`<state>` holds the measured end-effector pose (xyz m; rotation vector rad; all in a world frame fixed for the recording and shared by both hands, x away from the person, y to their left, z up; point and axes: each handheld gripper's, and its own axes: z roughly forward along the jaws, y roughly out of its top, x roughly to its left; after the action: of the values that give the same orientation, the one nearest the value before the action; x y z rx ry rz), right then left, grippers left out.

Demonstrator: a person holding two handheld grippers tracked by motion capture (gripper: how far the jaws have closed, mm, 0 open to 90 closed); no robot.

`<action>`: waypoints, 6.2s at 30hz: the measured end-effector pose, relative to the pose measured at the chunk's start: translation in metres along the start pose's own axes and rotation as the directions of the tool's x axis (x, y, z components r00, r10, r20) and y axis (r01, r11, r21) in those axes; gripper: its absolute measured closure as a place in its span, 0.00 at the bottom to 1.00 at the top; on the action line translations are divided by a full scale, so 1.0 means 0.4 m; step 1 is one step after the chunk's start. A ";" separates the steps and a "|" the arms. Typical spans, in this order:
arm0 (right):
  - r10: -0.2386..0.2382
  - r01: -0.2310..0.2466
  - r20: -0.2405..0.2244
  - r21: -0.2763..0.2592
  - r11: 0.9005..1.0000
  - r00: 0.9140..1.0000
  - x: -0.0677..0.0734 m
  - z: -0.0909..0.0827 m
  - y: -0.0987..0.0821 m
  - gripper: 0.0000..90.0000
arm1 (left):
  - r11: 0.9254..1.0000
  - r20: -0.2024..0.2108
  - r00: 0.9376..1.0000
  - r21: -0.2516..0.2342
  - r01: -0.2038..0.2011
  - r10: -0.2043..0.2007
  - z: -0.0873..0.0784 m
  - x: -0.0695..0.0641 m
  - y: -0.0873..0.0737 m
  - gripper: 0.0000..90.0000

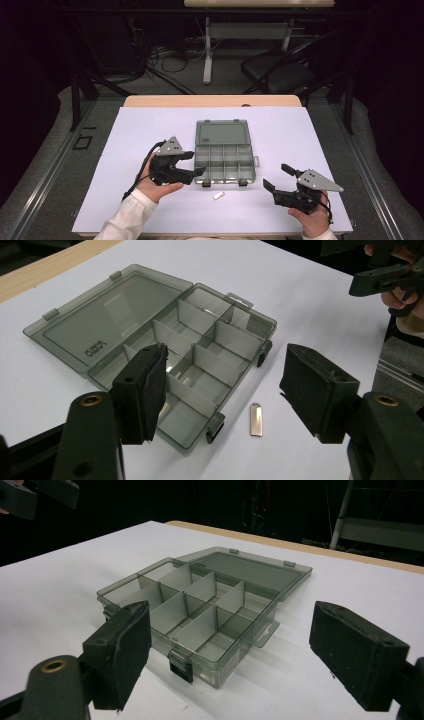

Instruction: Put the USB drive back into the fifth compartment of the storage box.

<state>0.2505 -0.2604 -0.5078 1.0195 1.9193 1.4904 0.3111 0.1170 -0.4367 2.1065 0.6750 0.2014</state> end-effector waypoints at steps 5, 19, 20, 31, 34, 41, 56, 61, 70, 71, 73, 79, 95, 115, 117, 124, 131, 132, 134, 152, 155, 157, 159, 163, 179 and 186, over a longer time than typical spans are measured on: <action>0.003 -0.003 0.002 0.000 1.000 1.000 0.000 0.001 -0.001 0.19 | 1.000 0.003 1.000 0.021 -0.002 0.002 0.015 -0.006 0.007 0.39; 0.000 0.000 0.000 0.013 1.000 1.000 -0.001 0.004 -0.003 0.19 | 0.997 0.032 0.999 0.075 0.011 -0.014 0.055 -0.011 0.022 0.42; 0.000 0.000 0.000 0.013 1.000 1.000 -0.001 0.004 -0.002 0.19 | 0.997 0.041 0.999 0.078 0.018 -0.021 0.056 -0.011 0.022 0.42; 0.000 0.000 -0.003 0.016 1.000 1.000 -0.001 0.005 -0.003 0.19 | 0.978 0.059 0.998 0.211 -0.002 -0.011 0.092 -0.022 0.035 0.43; -0.002 0.002 -0.004 0.017 1.000 1.000 -0.001 0.006 -0.004 0.19 | 0.968 0.051 0.999 0.249 -0.017 0.004 0.102 -0.026 0.040 0.45; -0.005 0.005 -0.005 0.019 1.000 1.000 -0.001 0.007 -0.004 0.19 | 0.948 0.044 0.998 0.315 -0.048 0.036 0.119 -0.032 0.051 0.46; -0.016 0.016 -0.011 0.027 0.999 1.000 0.001 0.010 -0.005 0.19 | 0.920 0.088 0.996 0.390 -0.037 0.002 0.148 -0.049 0.048 0.60; -0.019 0.019 -0.010 0.032 0.999 1.000 0.002 0.009 -0.005 0.19 | 0.910 0.090 0.996 0.413 -0.043 0.006 0.166 -0.051 0.038 0.63; -0.021 0.022 -0.014 0.038 0.999 1.000 0.002 0.009 -0.006 0.19 | 0.884 0.102 0.994 0.460 -0.082 0.039 0.208 -0.066 0.030 0.68; -0.022 0.023 -0.015 0.039 0.999 1.000 0.002 0.009 -0.006 0.19 | 0.882 0.102 0.994 0.463 -0.086 0.043 0.213 -0.067 0.029 0.68; -0.022 0.023 -0.016 0.033 0.999 1.000 0.003 0.011 -0.007 0.19 | 0.881 0.102 0.994 0.465 -0.089 0.047 0.221 -0.068 0.026 0.69; -0.024 0.024 -0.017 0.030 0.999 1.000 0.003 0.011 -0.007 0.19 | 0.866 0.093 0.994 0.489 -0.100 0.062 0.246 -0.064 0.020 0.72; -0.025 0.025 -0.020 0.038 0.999 1.000 0.002 0.012 -0.008 0.19 | 0.823 0.089 0.996 0.565 -0.052 0.002 0.290 -0.076 0.004 0.74; -0.034 0.034 -0.019 0.044 0.998 0.999 0.002 0.013 -0.008 0.19 | 0.804 0.076 0.997 0.592 -0.053 0.010 0.323 -0.091 -0.019 0.78; -0.034 0.035 -0.020 0.047 0.998 0.999 0.001 0.012 -0.008 0.19 | 0.804 0.073 0.997 0.592 -0.052 0.011 0.325 -0.090 -0.022 0.79; -0.037 0.037 -0.021 0.049 0.998 0.999 0.001 0.013 -0.008 0.20 | 0.796 0.069 0.997 0.603 -0.058 0.020 0.333 -0.090 -0.026 0.79; -0.036 0.037 -0.023 0.054 0.998 0.999 0.000 0.012 -0.008 0.20 | 0.791 0.067 0.997 0.608 -0.062 0.026 0.337 -0.090 -0.028 0.80; -0.036 0.037 -0.024 0.054 0.998 0.999 0.001 0.012 -0.008 0.20 | 0.791 0.068 0.997 0.608 -0.062 0.027 0.337 -0.090 -0.028 0.80; -0.036 0.037 -0.024 0.055 0.998 0.999 0.001 0.012 -0.008 0.20 | 0.790 0.068 0.997 0.610 -0.064 0.029 0.338 -0.091 -0.028 0.80; -0.038 0.040 -0.032 0.060 0.997 0.999 0.002 0.016 -0.010 0.20 | 0.780 0.063 0.997 0.621 -0.076 0.047 0.348 -0.096 -0.034 0.81; -0.038 0.040 -0.032 0.059 0.997 0.999 0.001 0.016 -0.010 0.20 | 0.781 0.063 0.997 0.620 -0.078 0.050 0.349 -0.096 -0.034 0.82; -0.038 0.040 -0.032 0.063 0.997 0.999 0.001 0.016 -0.009 0.20 | 0.781 0.061 0.997 0.620 -0.079 0.052 0.348 -0.097 -0.034 0.82; -0.038 0.040 -0.030 0.062 0.997 0.999 0.001 0.016 -0.009 0.20 | 0.780 0.058 0.997 0.620 -0.079 0.055 0.349 -0.097 -0.035 0.83; -0.035 0.037 -0.027 0.059 0.998 0.999 -0.001 0.014 -0.009 0.20 | 0.781 0.056 0.997 0.619 -0.083 0.062 0.348 -0.098 -0.035 0.84; -0.037 0.038 -0.023 0.061 0.997 0.999 -0.003 0.013 -0.008 0.20 | 0.780 0.050 0.997 0.620 -0.081 0.064 0.348 -0.098 -0.035 0.88; -0.037 0.038 -0.021 0.059 0.998 0.999 -0.004 0.014 -0.009 0.20 | 0.780 0.056 0.996 0.619 -0.087 0.066 0.347 -0.099 -0.033 0.88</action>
<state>0.2548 -0.2590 -0.5129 0.9928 1.9968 1.4357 0.3254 0.0033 -0.5255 2.7727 0.6998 -0.0236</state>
